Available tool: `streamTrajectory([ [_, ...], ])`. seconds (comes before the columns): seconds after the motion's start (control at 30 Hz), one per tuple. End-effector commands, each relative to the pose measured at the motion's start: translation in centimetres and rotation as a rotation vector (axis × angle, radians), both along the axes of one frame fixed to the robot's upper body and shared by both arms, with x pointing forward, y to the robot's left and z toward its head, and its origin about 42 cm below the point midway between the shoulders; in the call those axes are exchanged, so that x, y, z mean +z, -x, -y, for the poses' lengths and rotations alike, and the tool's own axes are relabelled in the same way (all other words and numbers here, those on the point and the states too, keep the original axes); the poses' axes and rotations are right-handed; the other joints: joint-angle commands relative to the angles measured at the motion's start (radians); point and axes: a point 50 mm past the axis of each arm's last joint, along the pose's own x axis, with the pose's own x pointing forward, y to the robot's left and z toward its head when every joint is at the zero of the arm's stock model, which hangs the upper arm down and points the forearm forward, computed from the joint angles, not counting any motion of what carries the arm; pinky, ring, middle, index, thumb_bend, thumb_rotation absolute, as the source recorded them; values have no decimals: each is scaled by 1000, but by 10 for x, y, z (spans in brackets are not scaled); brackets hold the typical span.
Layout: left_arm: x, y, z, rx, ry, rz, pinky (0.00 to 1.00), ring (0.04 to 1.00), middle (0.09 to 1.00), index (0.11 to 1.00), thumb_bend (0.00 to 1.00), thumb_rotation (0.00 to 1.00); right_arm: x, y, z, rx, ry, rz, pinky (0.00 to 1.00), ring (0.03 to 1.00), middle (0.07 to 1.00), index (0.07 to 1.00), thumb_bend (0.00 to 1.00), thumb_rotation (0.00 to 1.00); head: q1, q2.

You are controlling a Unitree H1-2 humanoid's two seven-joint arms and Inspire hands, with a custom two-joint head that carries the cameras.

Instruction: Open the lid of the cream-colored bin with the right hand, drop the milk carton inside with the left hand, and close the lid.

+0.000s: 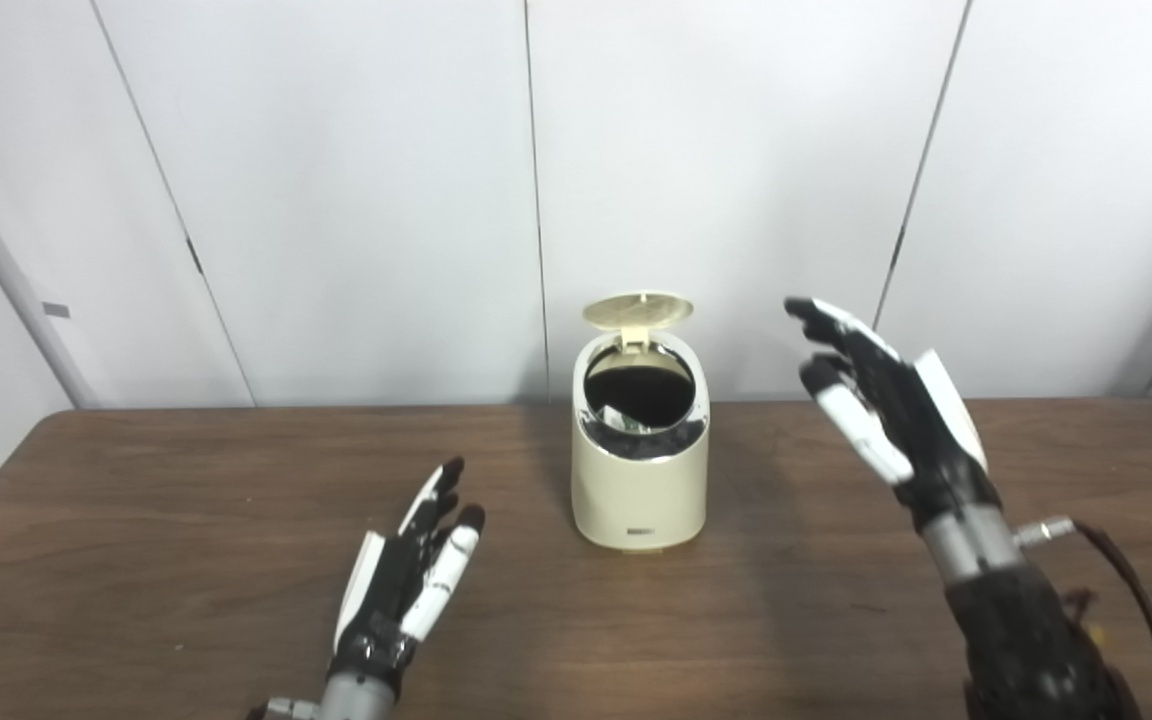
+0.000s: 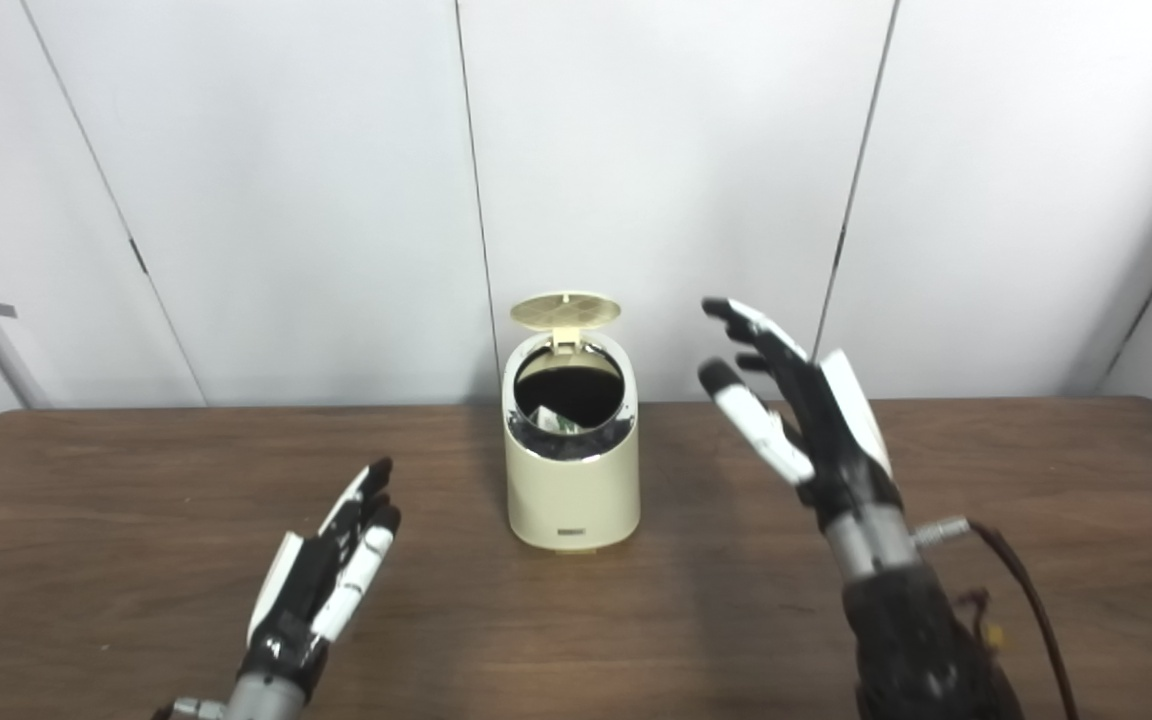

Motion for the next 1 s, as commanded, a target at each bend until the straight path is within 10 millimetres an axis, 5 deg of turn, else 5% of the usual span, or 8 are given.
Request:
streamTrajectory([
  [0.0,12,-5,2,-1,8,63,963,990,998,1000,546,860,31,-7,-9,24,6,94,777,876,902,845,573,977,-1,2],
  [0.47,2,2,-1,20,37,8,954,951,993,1000,559,858,71,-48,-44,55,237,112,795,885,907,875,492,998,7,-4],
  [0.73,3,2,3,14,41,11,939,945,988,1000,579,858,75,-66,-57,106,362,110,899,933,898,871,512,990,16,-4],
  [0.97,5,2,6,14,21,15,932,931,980,1000,569,872,69,-66,-62,123,463,108,867,933,901,869,572,953,20,-4],
])
